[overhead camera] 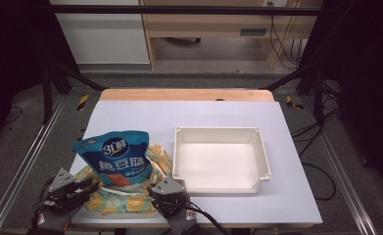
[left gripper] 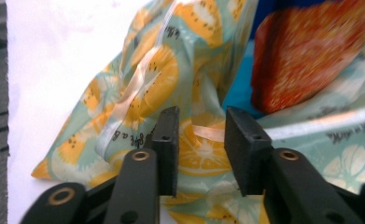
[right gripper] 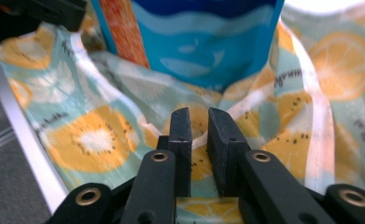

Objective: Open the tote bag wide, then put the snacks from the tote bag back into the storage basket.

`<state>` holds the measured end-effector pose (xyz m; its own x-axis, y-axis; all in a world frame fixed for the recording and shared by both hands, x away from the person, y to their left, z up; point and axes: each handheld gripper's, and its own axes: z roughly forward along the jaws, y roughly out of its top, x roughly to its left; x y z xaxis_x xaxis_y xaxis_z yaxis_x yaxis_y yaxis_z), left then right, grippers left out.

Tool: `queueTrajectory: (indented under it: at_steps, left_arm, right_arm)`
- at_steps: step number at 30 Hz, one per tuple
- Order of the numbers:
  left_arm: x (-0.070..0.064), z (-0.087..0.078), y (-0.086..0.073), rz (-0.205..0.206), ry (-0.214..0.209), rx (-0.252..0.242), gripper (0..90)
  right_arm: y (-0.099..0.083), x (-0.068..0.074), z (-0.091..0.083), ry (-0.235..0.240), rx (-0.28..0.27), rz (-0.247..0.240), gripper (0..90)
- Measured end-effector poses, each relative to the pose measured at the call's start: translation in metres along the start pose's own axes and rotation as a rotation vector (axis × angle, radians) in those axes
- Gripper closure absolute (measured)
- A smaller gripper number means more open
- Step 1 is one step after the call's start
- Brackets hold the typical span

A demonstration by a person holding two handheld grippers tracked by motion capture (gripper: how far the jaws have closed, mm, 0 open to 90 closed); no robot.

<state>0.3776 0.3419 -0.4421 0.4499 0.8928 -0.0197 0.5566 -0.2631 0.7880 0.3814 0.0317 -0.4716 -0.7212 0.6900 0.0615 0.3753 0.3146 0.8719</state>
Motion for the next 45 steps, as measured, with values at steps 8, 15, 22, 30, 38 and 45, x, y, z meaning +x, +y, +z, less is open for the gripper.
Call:
queueTrajectory:
  at_steps: [8, 15, 22, 30, 38, 45]
  left_arm:
    - [-0.005, -0.014, 0.005, 0.000, -0.008, -0.079, 55.5]
    - [-0.009, -0.029, 0.013, -0.029, -0.015, -0.154, 44.4]
    - [-0.009, -0.039, 0.019, -0.054, -0.006, -0.192, 40.1]
    - [-0.010, -0.052, 0.031, -0.052, -0.005, -0.236, 38.9]
    - [-0.012, -0.063, 0.049, -0.027, -0.003, -0.276, 38.7]
    - [-0.014, -0.069, 0.064, -0.020, -0.002, -0.313, 38.7]
  right_arm:
    - [0.015, 0.001, -0.016, 0.035, -0.075, -0.022, 69.0]
    - [0.031, -0.011, -0.037, 0.049, -0.152, -0.018, 55.2]
    - [0.041, -0.018, -0.048, 0.032, -0.174, -0.026, 49.3]
    - [0.054, -0.029, -0.062, 0.047, -0.201, -0.008, 47.8]
    - [0.071, -0.039, -0.077, 0.041, -0.230, -0.011, 47.6]
    - [0.080, -0.047, -0.083, 0.038, -0.241, -0.009, 47.6]
